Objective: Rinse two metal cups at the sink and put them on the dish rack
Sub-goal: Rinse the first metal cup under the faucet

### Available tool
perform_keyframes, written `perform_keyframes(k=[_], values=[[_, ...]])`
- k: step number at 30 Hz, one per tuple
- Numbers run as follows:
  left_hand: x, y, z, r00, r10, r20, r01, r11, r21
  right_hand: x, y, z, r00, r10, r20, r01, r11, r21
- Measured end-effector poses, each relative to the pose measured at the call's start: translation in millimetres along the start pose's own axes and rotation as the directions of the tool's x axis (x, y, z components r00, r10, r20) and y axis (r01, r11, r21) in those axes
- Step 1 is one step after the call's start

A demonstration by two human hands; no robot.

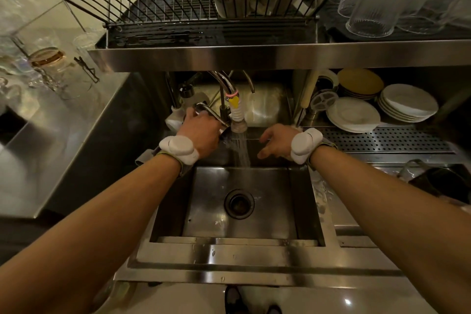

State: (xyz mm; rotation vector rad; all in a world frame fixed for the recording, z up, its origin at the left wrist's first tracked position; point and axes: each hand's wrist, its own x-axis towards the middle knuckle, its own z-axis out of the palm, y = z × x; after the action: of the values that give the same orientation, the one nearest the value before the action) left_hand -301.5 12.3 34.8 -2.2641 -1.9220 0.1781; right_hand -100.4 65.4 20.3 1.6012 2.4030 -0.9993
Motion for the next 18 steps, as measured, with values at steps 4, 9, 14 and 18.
perform_keyframes(k=[4,9,14,18], values=[[-13.1,4.6,-6.7,0.997,0.039,0.073,-0.055,0.971,0.234,-10.3,-2.0,0.4,1.000,-0.013,0.002,0.013,1.000,-0.014],[-25.9,7.2,-17.3,0.998,0.052,0.040,-0.062,0.946,0.319,-22.8,-2.1,-0.5,1.000,-0.030,0.000,0.030,0.998,-0.048],[-24.4,6.8,-2.1,0.985,-0.155,0.079,0.165,0.975,-0.150,-23.2,-1.0,2.8,1.000,-0.030,0.002,0.030,0.999,-0.016],[-23.8,5.2,25.4,0.878,-0.364,0.311,0.475,0.589,-0.654,-18.0,4.8,13.8,0.999,-0.007,0.040,0.007,1.000,0.013]])
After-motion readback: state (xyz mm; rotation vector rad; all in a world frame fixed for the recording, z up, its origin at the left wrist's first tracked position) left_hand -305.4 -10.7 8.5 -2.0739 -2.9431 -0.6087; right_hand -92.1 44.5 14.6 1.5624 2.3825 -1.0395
